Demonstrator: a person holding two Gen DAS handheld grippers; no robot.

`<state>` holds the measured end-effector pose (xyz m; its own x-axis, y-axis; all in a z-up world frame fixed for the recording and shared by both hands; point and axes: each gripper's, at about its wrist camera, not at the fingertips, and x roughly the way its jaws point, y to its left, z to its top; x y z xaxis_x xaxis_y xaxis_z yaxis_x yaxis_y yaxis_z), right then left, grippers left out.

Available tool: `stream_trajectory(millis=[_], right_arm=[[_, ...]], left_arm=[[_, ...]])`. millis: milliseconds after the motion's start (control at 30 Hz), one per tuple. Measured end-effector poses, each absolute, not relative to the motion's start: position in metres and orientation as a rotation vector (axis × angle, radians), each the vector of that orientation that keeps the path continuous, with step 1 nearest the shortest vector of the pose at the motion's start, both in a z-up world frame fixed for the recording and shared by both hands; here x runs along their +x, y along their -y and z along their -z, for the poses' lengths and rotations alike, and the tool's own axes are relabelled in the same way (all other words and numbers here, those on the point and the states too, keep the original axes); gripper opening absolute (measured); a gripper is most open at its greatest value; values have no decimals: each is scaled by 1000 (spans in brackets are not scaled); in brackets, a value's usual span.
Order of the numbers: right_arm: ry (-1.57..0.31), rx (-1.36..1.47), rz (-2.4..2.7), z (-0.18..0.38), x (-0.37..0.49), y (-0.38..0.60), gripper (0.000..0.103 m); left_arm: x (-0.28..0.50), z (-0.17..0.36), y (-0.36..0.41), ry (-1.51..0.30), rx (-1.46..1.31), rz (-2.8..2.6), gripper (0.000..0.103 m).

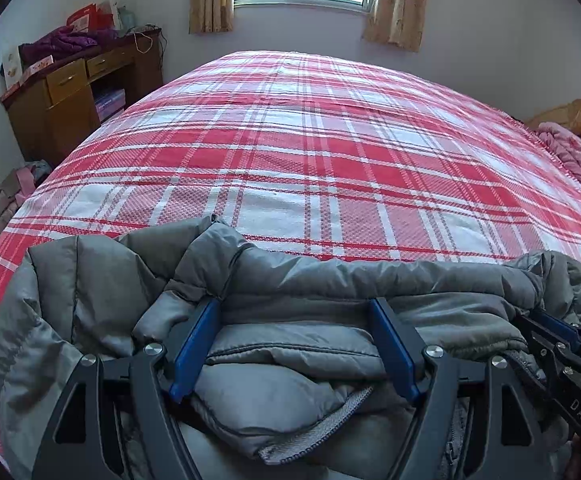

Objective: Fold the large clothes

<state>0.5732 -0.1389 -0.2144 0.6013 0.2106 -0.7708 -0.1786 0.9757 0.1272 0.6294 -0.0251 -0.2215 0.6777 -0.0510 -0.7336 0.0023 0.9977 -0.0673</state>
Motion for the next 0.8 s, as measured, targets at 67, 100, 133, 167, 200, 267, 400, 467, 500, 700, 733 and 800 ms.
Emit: stream_trajectory(millis=[67, 100, 133, 167, 200, 267, 400, 467, 500, 700, 733, 800], right_arm=[[-898, 33, -221, 215, 573, 138, 28], [-899, 34, -220, 215, 573, 139, 28], [-899, 33, -220, 215, 574, 139, 27], [-900, 30, -218, 215, 574, 138, 27], [-900, 27, -217, 215, 574, 138, 27], [-900, 27, -216, 216, 574, 138, 27], [-900, 27, -216, 216, 575, 138, 27], [-900, 26, -216, 216, 575, 138, 27], [-901, 24, -215, 216, 575, 138, 27], [-903, 23, -214, 216, 575, 138, 27], [-902, 23, -214, 216, 575, 138, 27], [-902, 25, -214, 217, 576, 138, 27]], left_arm=[[630, 222, 27, -829, -53, 26, 76], [631, 223, 27, -830, -50, 25, 76], [630, 223, 27, -829, -51, 25, 76], [630, 223, 27, -829, -53, 26, 76], [630, 223, 27, -829, -53, 26, 76], [630, 223, 27, -829, -52, 26, 76], [630, 223, 27, -830, -52, 26, 76], [630, 223, 28, -830, -49, 24, 76], [630, 224, 28, -830, -47, 23, 76], [630, 223, 28, -830, -48, 24, 76], [630, 224, 29, -830, -47, 24, 76], [630, 224, 29, -830, -46, 24, 76]])
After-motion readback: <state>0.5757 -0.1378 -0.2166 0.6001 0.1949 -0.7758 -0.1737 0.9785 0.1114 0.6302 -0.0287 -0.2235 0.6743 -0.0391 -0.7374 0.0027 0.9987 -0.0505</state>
